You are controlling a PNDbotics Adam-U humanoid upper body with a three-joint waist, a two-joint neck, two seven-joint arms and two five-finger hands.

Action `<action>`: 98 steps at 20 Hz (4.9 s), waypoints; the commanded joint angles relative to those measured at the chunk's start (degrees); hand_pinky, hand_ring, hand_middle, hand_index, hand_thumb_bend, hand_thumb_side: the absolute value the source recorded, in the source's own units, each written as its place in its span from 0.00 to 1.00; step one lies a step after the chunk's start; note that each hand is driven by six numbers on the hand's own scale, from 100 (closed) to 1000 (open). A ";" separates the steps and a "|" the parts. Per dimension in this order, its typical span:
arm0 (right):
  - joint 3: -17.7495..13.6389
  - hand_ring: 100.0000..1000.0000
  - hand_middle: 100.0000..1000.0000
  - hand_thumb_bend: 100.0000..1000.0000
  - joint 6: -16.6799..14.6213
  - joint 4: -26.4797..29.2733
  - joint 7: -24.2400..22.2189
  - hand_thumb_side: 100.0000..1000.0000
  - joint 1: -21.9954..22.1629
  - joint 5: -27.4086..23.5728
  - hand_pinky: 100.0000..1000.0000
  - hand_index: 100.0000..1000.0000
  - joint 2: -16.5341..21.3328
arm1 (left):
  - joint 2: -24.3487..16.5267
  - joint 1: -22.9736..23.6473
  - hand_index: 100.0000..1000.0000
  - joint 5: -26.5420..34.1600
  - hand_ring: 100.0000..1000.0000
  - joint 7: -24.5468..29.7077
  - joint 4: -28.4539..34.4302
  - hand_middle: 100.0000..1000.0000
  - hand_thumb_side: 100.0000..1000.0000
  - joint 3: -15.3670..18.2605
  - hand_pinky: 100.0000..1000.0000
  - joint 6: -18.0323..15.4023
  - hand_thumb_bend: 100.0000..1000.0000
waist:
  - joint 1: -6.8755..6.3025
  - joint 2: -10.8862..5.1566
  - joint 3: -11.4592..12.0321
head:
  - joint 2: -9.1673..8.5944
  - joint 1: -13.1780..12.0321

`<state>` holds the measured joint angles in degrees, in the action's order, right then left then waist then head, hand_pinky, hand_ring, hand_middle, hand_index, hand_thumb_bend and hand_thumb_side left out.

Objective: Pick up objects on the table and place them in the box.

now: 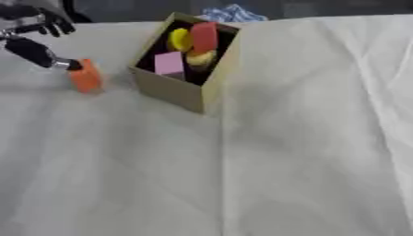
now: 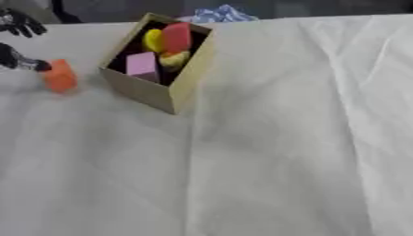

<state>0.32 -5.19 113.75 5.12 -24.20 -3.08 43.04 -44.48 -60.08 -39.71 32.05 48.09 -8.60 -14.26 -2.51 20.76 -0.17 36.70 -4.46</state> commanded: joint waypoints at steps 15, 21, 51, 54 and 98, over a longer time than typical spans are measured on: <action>-1.40 0.78 0.67 0.00 0.90 0.84 0.89 0.61 -0.07 0.63 0.87 0.78 0.26 | 0.79 -2.66 0.89 -5.94 0.80 -3.59 -6.82 0.80 0.41 2.24 0.82 -0.15 0.55 | 0.50 0.35 -0.66 | -1.85 -0.92; -1.55 0.77 0.67 0.00 1.23 0.84 1.49 0.60 -0.01 0.85 0.87 0.78 0.21 | 1.42 -3.00 0.88 -6.03 0.79 -4.24 -7.50 0.78 0.40 2.52 0.82 -0.61 0.48 | 0.56 0.77 -0.90 | -2.15 -1.06; -1.50 0.77 0.67 0.00 1.18 0.84 2.36 0.60 0.11 0.71 0.87 0.77 0.13 | 10.55 -11.43 0.71 4.28 0.62 -3.69 9.58 0.56 0.23 -0.31 0.75 -0.80 0.04 | 0.59 -0.56 -1.14 | -1.19 -0.35; -1.42 0.77 0.67 0.00 1.17 0.84 2.23 0.60 0.02 0.64 0.87 0.77 0.02 | 12.28 -11.78 0.71 3.62 0.62 -2.63 9.10 0.57 0.23 -1.23 0.75 -0.84 0.06 | 0.53 -0.67 -1.35 | -1.25 -0.47; -0.44 0.79 0.70 0.00 0.08 0.84 1.36 0.57 -4.43 -0.40 0.88 0.78 -4.93 | 13.74 26.46 0.81 40.09 0.69 -54.63 66.04 0.68 0.59 11.25 0.81 12.13 0.30 | 2.80 -4.30 2.10 | 1.69 4.43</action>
<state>0.37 -4.86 113.75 6.48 -27.75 -3.67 37.44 -30.21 -33.29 -1.76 -20.51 111.43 1.14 -1.69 0.34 17.72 1.94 38.77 -0.42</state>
